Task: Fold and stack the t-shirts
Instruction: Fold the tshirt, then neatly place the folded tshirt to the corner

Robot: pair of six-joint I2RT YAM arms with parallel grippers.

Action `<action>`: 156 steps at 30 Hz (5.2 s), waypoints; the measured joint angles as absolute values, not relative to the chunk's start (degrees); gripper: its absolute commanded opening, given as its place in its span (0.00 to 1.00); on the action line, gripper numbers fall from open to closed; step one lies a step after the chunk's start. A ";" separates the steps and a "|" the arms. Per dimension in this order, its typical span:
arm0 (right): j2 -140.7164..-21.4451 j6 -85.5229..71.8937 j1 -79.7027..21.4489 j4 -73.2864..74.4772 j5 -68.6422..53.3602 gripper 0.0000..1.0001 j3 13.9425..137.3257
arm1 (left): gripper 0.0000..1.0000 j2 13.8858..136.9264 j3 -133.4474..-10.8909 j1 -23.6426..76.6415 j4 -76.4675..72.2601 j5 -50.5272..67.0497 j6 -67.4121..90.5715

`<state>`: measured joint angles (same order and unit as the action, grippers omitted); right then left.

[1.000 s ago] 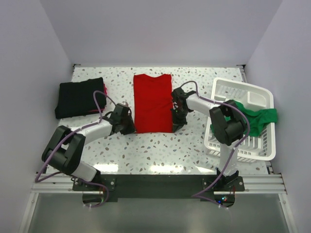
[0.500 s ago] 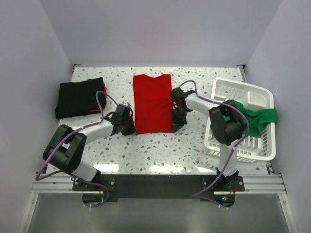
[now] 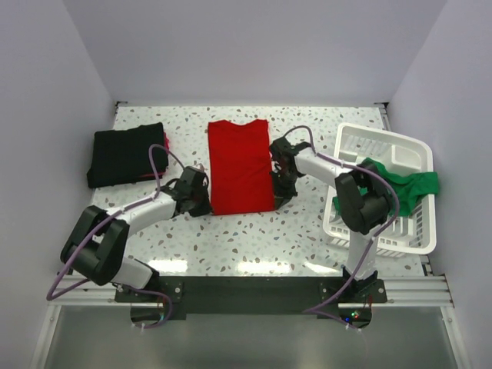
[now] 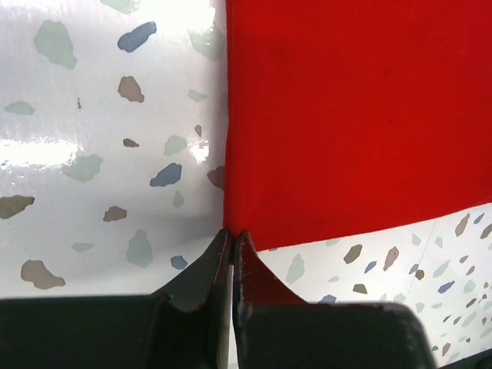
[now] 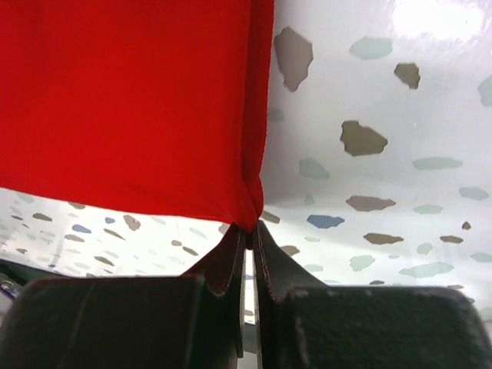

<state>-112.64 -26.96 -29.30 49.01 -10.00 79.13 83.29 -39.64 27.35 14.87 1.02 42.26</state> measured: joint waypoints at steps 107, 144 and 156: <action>-136.79 -21.98 -21.23 64.31 -5.61 0.90 133.88 | 0.83 102.02 -75.07 13.72 22.20 3.11 33.06; -123.09 -25.06 -33.15 50.59 -13.10 0.70 95.57 | 0.84 88.01 -39.57 13.63 -5.65 21.30 33.98; -123.35 -25.43 -33.15 50.87 -12.56 0.71 95.88 | 0.82 92.36 -38.22 13.63 -13.13 20.03 36.97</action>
